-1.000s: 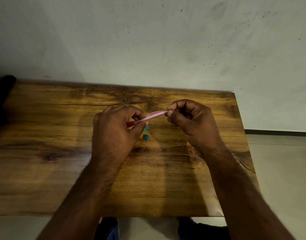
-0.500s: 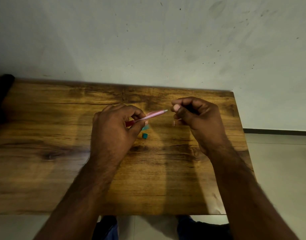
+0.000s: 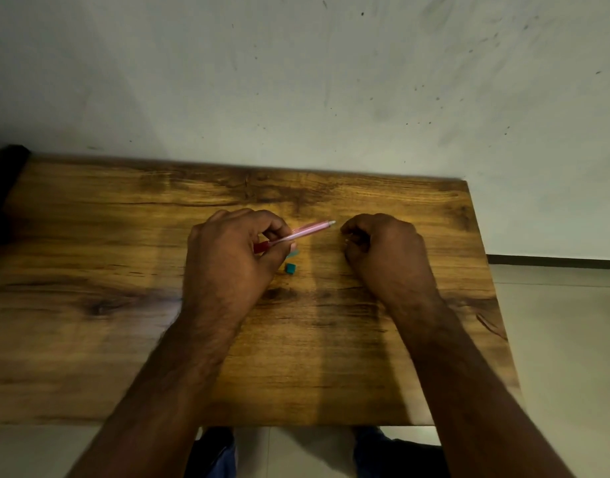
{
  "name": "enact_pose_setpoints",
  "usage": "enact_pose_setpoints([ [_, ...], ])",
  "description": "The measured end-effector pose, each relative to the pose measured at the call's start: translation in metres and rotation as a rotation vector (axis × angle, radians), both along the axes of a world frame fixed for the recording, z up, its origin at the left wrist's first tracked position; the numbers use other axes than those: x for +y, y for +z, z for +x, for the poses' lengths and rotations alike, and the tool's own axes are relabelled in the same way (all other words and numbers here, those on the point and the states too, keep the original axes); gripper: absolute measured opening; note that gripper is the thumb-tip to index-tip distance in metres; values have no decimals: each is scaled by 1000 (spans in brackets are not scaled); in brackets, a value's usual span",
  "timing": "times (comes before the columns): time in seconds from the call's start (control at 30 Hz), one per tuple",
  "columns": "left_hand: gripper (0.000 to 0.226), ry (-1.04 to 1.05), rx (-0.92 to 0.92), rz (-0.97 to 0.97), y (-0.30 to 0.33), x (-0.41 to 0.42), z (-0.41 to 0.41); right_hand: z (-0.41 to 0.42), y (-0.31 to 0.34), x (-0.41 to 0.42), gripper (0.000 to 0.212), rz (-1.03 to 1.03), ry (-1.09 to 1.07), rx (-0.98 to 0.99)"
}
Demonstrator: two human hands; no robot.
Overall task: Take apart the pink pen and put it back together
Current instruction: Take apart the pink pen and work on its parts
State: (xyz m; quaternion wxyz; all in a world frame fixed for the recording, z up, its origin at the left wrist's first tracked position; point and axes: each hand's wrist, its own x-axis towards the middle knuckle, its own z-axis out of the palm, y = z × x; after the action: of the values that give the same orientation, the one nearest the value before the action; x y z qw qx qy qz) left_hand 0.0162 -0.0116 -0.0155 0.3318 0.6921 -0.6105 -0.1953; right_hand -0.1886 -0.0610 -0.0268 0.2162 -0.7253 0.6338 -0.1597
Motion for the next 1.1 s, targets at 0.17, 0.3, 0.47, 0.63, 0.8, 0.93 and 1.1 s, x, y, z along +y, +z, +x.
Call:
enact_pose_setpoints([
  [0.17,15,4,6,9,1,0,0,0,1,-3,22,99,-201,-508],
  [0.3,15,10,0,13,1,-1,-1,2,7,-5,16,253,-266,-1029],
  [0.47,15,9,-5,12,1,-1,-1,1,10,-3,15,345,-206,-1189],
  [0.63,14,21,6,13,1,-1,-1,1,11,-2,15,334,-193,-1143],
  [0.8,14,7,4,21,1,-1,-1,3,11,-1,16,321,-169,-1114],
  [0.93,14,9,-7,20,1,-1,0,5,10,-1,18,320,-148,-1113],
  [1.1,14,6,-17,12,1,-1,0,3,9,-1,20,288,-104,-1063],
])
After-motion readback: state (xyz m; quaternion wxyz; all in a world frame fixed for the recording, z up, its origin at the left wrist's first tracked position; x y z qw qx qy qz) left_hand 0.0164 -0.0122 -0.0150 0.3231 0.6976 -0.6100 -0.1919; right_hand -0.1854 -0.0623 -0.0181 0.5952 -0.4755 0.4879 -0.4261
